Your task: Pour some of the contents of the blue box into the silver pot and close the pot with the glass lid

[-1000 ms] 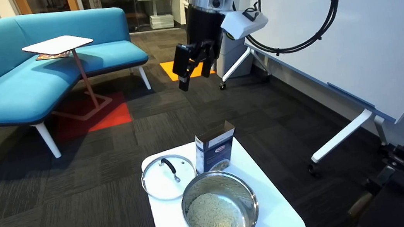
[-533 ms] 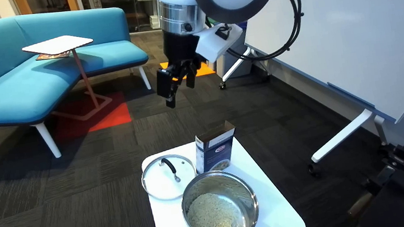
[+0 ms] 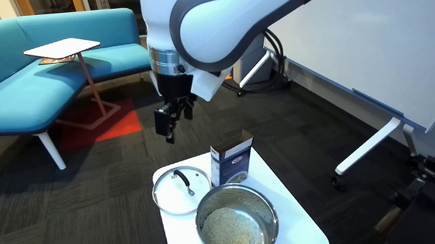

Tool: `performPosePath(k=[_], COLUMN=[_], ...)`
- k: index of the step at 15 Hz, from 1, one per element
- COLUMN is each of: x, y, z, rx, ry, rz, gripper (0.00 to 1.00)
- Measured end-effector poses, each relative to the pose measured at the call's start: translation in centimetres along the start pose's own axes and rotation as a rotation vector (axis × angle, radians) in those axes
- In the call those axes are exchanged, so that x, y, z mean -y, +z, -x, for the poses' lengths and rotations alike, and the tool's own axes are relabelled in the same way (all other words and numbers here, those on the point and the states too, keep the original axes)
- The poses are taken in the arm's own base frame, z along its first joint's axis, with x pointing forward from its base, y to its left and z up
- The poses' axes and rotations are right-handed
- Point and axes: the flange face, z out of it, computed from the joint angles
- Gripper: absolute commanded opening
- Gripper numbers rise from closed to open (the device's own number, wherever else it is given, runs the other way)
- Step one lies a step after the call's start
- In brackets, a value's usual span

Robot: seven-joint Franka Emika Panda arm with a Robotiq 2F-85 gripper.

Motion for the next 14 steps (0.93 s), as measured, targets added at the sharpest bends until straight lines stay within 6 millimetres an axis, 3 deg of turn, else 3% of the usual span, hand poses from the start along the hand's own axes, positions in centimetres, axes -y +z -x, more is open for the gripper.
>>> performPosePath(k=[7, 14], x=[1.5, 2.4], y=[6.2, 11.1], z=[-1.0, -0.6], rx=[-0.005, 0.014], ry=[-0.014, -0.013], rz=[-0.032, -0.040], gripper=[1.00, 1.00])
